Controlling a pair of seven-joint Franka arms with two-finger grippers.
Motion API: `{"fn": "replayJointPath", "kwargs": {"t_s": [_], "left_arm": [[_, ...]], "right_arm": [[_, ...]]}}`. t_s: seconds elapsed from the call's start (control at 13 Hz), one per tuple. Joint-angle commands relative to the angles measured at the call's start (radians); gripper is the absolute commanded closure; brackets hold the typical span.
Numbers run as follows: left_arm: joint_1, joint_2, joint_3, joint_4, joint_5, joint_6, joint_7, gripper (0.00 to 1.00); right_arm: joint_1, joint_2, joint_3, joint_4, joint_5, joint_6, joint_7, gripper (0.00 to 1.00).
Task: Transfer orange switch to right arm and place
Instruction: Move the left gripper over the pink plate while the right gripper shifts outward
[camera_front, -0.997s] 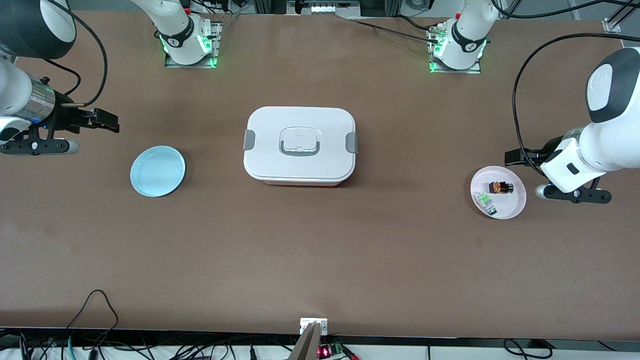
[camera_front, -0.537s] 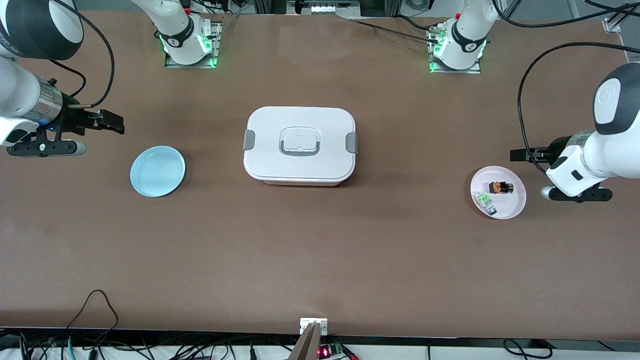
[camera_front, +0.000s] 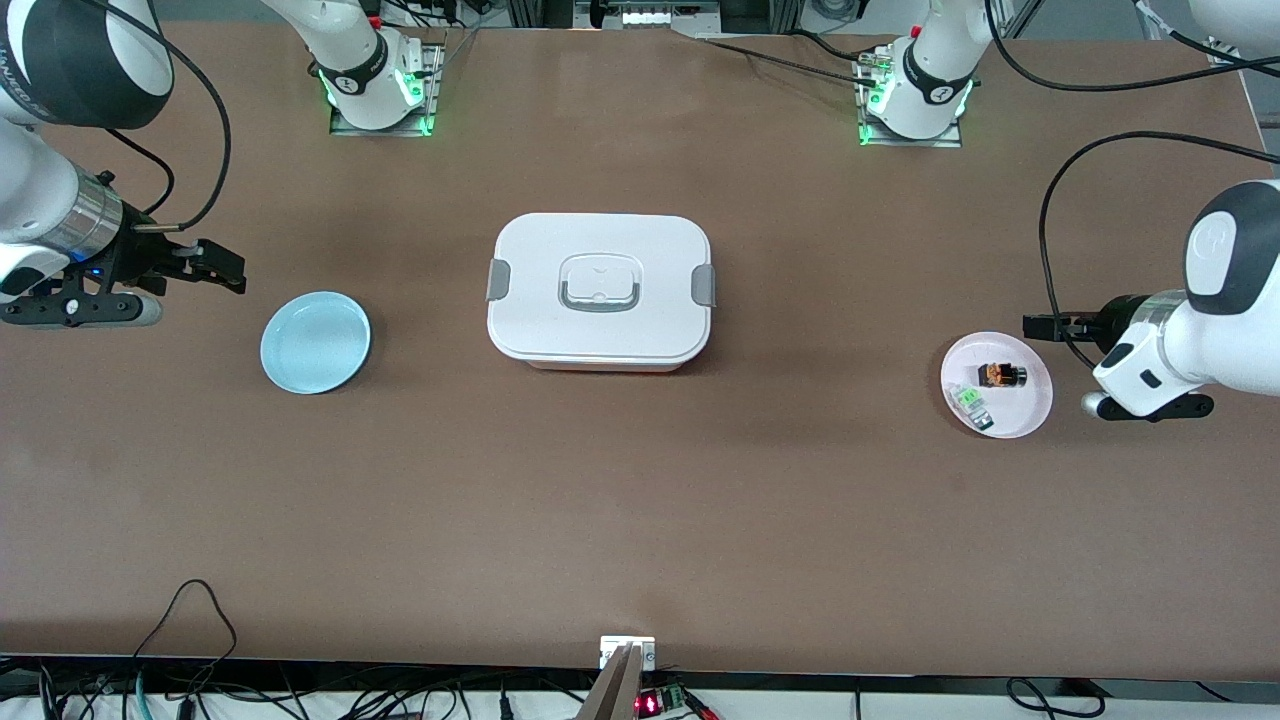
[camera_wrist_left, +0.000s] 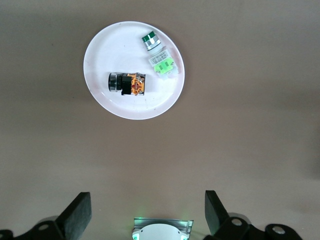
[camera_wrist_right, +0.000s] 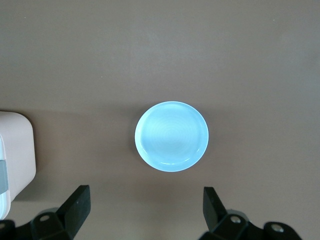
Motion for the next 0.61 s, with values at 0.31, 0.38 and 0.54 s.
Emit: {"fn": "replayJointPath", "kwargs": {"t_s": [0.31,0.38,0.54], "left_arm": [[0.051,0.037,0.000,0.030,-0.026,-0.124,-0.167,0.00],[0.044,0.045,-0.005,0.036,0.017,-0.113,-0.162,0.00],[-0.021,0.043,-0.046,0.043,0.187,-0.089,-0.118,0.00]], "right_arm": [[0.003,-0.069,-0.006,-0.106,-0.003,0.046,0.023,0.00],[0.003,-0.072,-0.007,-0.117,-0.003,0.046,0.023,0.00],[0.003,-0.076,-0.007,-0.121,-0.003,0.044,0.023,0.00]]}}
